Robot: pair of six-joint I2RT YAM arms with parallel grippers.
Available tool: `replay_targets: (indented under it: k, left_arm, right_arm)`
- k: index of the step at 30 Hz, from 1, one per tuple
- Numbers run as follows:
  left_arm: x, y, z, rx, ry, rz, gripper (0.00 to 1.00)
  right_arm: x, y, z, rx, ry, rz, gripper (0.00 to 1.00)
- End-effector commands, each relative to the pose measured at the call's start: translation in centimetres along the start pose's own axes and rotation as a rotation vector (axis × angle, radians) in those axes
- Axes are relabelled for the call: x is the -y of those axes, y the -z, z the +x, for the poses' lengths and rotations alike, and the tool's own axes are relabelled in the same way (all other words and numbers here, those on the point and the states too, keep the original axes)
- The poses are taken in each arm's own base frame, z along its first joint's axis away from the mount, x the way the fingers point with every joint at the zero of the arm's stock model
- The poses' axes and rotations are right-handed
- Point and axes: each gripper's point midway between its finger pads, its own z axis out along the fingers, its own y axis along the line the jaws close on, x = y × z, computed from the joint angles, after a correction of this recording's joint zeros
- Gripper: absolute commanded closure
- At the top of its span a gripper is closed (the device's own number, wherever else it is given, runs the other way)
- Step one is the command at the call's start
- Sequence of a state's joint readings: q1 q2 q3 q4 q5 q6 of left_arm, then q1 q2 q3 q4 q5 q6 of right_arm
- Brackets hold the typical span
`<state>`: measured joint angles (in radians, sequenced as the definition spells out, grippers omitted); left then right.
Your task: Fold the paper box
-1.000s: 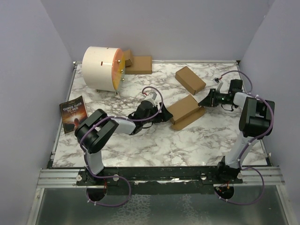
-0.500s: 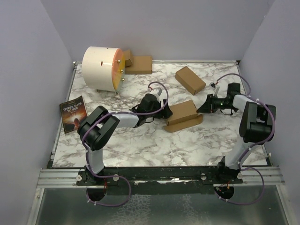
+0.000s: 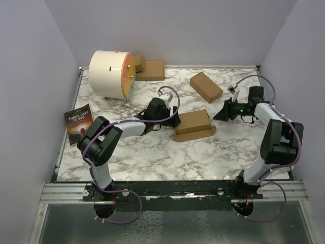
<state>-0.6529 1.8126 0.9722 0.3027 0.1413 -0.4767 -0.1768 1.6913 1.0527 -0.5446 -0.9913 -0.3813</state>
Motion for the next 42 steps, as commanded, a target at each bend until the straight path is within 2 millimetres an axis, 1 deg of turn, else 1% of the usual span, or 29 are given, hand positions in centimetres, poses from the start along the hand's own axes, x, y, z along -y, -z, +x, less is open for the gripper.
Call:
replay_targets:
  k: [1,3,4,5,9,11,15,16,18,20,23,25,29,32,34,38,42]
  left_arm:
    - [0.2,2.2,-1.6,0.029,-0.104,0.017,0.20]
    - [0.7,2.6,-2.0,0.037,-0.150,0.041,0.21]
    - [1.3,3.4,-3.1,0.063,-0.174,0.054,0.21]
    - [1.6,3.7,-3.7,0.072,-0.198,0.063,0.21]
    - [3.0,4.5,-5.7,0.075,-0.259,0.093,0.24]
    - [3.8,4.4,-6.4,0.059,-0.260,0.119,0.26]
    - [5.8,3.9,-6.7,0.044,-0.206,0.173,0.29]
    - [6.4,3.9,-7.0,0.052,-0.204,0.182,0.29]
    - [7.0,3.0,-7.1,0.036,-0.204,0.188,0.30]
    - [7.5,2.0,-7.5,0.012,-0.211,0.199,0.30]
    - [7.6,0.0,-7.6,-0.043,-0.236,0.209,0.30]
    - [7.2,-1.2,-7.1,-0.075,-0.275,0.206,0.29]
    - [5.3,-3.3,-6.2,-0.140,-0.423,0.161,0.25]
    - [5.0,-4.0,-6.3,-0.179,-0.526,0.189,0.22]
    - [4.9,-4.3,-6.5,-0.204,-0.558,0.220,0.21]
    - [5.5,-4.9,-6.8,-0.223,-0.556,0.333,0.20]
    - [6.1,-5.4,-6.2,-0.254,-0.552,0.410,0.20]
  right_arm:
    - [-1.4,0.7,-1.4,0.047,0.103,-0.024,0.58]
    - [-2.0,0.8,-1.4,0.058,0.108,-0.042,0.59]
    - [-2.1,0.8,-1.3,0.061,0.105,-0.042,0.59]
    - [-2.1,0.8,-1.2,0.065,0.098,-0.038,0.60]
    - [-1.4,0.7,0.1,0.065,-0.002,0.024,0.61]
    - [-1.0,0.9,0.6,0.089,-0.056,0.065,0.62]
    - [-0.6,1.2,1.5,0.156,-0.099,0.148,0.64]
    - [-0.3,1.3,1.8,0.174,-0.114,0.187,0.64]
    - [-0.1,1.4,2.3,0.199,-0.120,0.223,0.64]
    - [-0.1,1.3,2.7,0.207,-0.142,0.227,0.64]
    - [0.4,0.6,3.7,0.172,-0.200,0.214,0.65]
    - [1.0,0.2,4.3,0.142,-0.236,0.212,0.67]
    - [1.3,-0.2,5.1,0.104,-0.263,0.198,0.72]
    - [1.4,0.0,4.7,0.109,-0.259,0.210,0.75]
    - [1.3,0.1,4.7,0.111,-0.261,0.213,0.75]
    - [1.6,-0.1,5.1,0.100,-0.281,0.217,0.76]
    - [1.7,-0.3,5.4,0.082,-0.298,0.209,0.78]
